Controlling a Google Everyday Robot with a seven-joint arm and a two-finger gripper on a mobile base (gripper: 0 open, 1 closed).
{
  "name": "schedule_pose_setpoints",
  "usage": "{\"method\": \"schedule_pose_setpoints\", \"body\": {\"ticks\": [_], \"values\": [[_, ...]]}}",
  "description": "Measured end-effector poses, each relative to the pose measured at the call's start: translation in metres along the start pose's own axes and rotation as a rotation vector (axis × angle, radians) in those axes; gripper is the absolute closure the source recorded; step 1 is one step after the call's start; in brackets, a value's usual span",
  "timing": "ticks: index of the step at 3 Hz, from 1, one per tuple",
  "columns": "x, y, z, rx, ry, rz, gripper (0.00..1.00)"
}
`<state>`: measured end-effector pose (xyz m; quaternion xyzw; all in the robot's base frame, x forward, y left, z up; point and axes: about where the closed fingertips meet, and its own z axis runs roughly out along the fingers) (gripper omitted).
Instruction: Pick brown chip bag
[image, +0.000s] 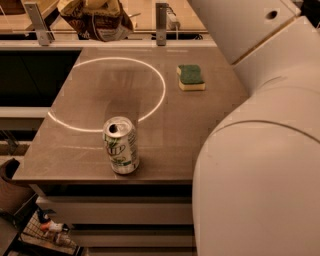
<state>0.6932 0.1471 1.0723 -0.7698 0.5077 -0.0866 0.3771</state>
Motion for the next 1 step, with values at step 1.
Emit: {"method": "schedule_pose_setpoints", "body": {"ticks": [1], "values": [[0.0, 0.0, 0.0001, 0.0, 0.0, 0.0, 1.0]]}}
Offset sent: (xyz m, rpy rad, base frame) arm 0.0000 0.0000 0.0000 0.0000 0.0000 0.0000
